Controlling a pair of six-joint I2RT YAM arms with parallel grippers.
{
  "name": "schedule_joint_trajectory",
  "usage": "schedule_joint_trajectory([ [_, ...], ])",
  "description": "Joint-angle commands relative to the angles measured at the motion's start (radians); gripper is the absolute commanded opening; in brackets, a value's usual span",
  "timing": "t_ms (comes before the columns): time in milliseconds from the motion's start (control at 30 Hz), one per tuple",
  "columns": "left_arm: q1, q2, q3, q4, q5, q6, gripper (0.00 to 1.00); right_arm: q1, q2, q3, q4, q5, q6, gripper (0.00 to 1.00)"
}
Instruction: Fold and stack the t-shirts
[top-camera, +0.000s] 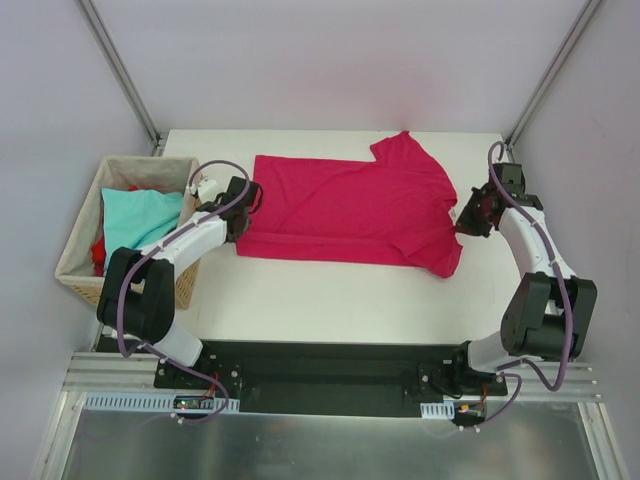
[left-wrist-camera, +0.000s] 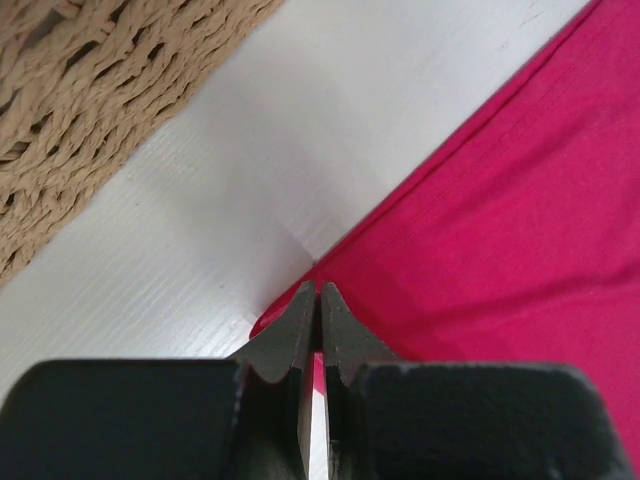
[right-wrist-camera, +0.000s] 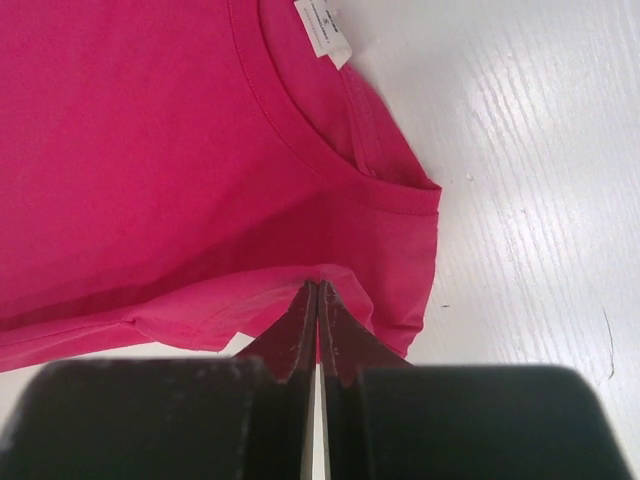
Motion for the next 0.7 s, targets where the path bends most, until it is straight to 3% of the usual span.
schedule_joint_trajectory([
  [0,0.011,0.016,0.048,0.011,-0.015,0.031,0.00,0.003,0.026,0.054,0.028,-0.021,-0.017,0.00],
  [667,0.012,0.104,0.159,0.011,-0.004,0.083,0.00,0.001,0.185,0.209,0.011,-0.037,-0.023,0.00],
])
